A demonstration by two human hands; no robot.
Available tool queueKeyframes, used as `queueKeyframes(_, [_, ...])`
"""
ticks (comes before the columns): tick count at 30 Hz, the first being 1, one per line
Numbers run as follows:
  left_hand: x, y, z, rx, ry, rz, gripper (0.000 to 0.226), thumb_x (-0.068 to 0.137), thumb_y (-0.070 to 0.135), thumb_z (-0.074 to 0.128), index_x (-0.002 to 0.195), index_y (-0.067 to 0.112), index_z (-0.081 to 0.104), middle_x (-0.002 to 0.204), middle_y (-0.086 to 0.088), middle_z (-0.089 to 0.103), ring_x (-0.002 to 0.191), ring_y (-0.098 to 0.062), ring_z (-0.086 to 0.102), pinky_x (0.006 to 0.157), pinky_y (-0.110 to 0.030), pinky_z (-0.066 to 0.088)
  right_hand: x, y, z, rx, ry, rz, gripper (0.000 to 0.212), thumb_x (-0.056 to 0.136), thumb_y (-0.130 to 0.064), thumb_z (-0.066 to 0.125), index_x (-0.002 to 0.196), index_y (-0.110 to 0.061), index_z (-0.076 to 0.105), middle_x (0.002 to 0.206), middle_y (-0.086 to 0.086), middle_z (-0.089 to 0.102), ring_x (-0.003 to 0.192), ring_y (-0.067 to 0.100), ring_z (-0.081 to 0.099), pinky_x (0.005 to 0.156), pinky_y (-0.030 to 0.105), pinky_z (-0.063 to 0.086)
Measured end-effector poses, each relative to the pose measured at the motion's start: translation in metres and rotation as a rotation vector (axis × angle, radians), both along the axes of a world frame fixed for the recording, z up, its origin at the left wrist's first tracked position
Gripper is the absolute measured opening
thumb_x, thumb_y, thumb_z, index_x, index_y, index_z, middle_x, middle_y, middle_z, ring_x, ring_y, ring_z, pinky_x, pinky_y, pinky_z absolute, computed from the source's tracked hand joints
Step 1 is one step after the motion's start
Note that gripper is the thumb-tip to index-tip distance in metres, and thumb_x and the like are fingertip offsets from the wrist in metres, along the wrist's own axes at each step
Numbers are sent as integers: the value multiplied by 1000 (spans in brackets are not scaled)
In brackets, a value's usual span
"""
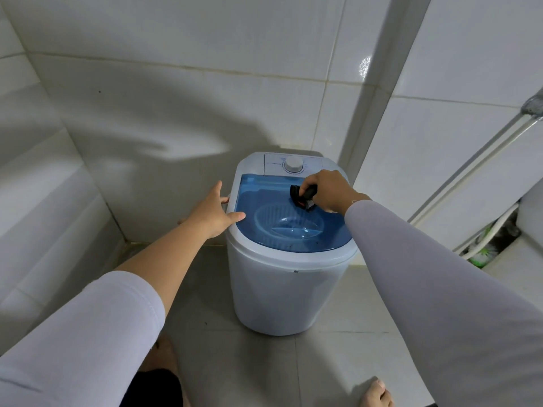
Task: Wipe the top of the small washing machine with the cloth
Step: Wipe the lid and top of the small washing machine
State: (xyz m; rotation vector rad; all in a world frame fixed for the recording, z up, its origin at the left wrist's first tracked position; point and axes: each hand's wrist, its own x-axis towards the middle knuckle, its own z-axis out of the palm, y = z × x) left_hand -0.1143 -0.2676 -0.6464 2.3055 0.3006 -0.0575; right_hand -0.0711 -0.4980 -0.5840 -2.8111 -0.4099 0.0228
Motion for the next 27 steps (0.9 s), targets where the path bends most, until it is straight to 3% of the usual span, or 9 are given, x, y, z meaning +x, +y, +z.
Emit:
queueKeyframes(7, [-7, -6, 8, 2, 3, -2, 93, 86, 30, 67, 152, 21, 2, 150, 0, 41, 139, -30, 37, 115, -51, 26, -4, -34, 0, -27, -15, -89, 37, 85, 6, 45, 104, -15, 70, 124, 11, 59, 109, 28, 55, 85, 25, 42])
queueKeyframes(15, [-12, -12, 13, -7, 5, 28, 91, 86, 29, 66, 152, 20, 5, 149, -1, 44, 138, -31, 38, 114, -50, 27, -18, -61, -8, 60, -8, -189, 36, 83, 6, 47, 100, -15, 70, 117, 13, 63, 102, 28, 55, 78, 23, 39])
queueKeyframes(21, [-16, -16, 16, -7, 17, 47, 87, 87, 30, 65, 152, 20, 7, 148, -4, 45, 136, -31, 41, 111, -49, 31, -20, -53, 14, -16, -48, -154, 31, 84, 5, 49, 104, -9, 68, 118, 13, 63, 106, 28, 57, 87, 27, 45])
queueKeyframes(25, [-18, -15, 21, -56, 68, 13, 92, 86, 29, 67, 152, 21, 5, 151, -4, 40, 138, -30, 39, 112, -47, 31, -12, -12, 36, 88, -51, -25, 31, 84, 6, 49, 103, -10, 68, 118, 14, 58, 86, 23, 52, 58, 13, 43])
queueKeyframes(27, [-20, -13, 20, -100, 90, -18, 98, 83, 27, 71, 152, 21, 2, 153, -3, 36, 140, -28, 35, 114, -46, 28, -13, 12, 43, 72, -47, 53, 38, 83, 7, 45, 107, -15, 66, 118, 12, 59, 86, 20, 50, 62, 19, 44])
